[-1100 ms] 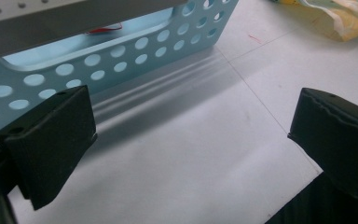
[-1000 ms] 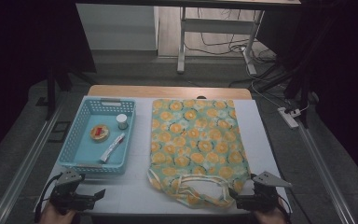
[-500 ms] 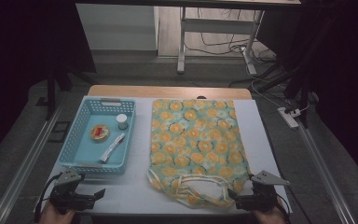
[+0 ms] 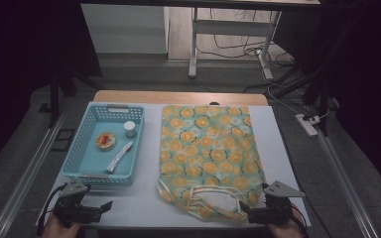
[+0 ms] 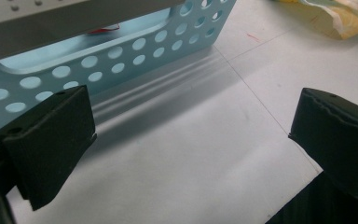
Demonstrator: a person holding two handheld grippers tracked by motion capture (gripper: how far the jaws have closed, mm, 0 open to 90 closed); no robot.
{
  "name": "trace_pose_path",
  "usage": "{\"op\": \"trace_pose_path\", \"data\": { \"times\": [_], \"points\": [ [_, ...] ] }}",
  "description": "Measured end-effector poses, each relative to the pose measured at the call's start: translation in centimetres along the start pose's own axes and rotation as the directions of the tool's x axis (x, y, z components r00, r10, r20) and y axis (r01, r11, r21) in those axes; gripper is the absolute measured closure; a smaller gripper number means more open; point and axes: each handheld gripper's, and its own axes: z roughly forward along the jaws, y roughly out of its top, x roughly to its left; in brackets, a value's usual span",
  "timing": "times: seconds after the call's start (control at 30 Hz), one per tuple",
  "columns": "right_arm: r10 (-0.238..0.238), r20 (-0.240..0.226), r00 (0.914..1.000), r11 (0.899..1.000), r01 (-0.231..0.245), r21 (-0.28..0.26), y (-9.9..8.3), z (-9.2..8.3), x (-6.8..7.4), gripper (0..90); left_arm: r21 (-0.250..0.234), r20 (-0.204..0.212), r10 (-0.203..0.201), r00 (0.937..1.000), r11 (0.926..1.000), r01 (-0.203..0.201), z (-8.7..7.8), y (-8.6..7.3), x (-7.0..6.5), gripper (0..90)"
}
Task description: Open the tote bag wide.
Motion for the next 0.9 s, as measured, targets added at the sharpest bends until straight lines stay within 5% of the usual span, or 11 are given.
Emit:
{"op": "trace_pose_path", "data": {
  "times": [0.57, 0.9],
  "points": [
    [-0.036, -0.092, 0.9951, 0.998, 0.040, 0.046, 1.4, 1.0, 2.3, 0.0, 0.008, 0.008, -0.001, 1.0000, 1.0000, 0.001, 0.1, 0.0, 0.0, 0.0],
    [-0.112, -0.180, 0.9771, 0.988, 0.130, 0.088, 1.9, 2.6, 5.5, 0.0, 0.008, 0.010, -0.003, 0.9999, 1.0000, 0.003, 0.1, 0.0, 0.1, 0.0]
  ]
}}
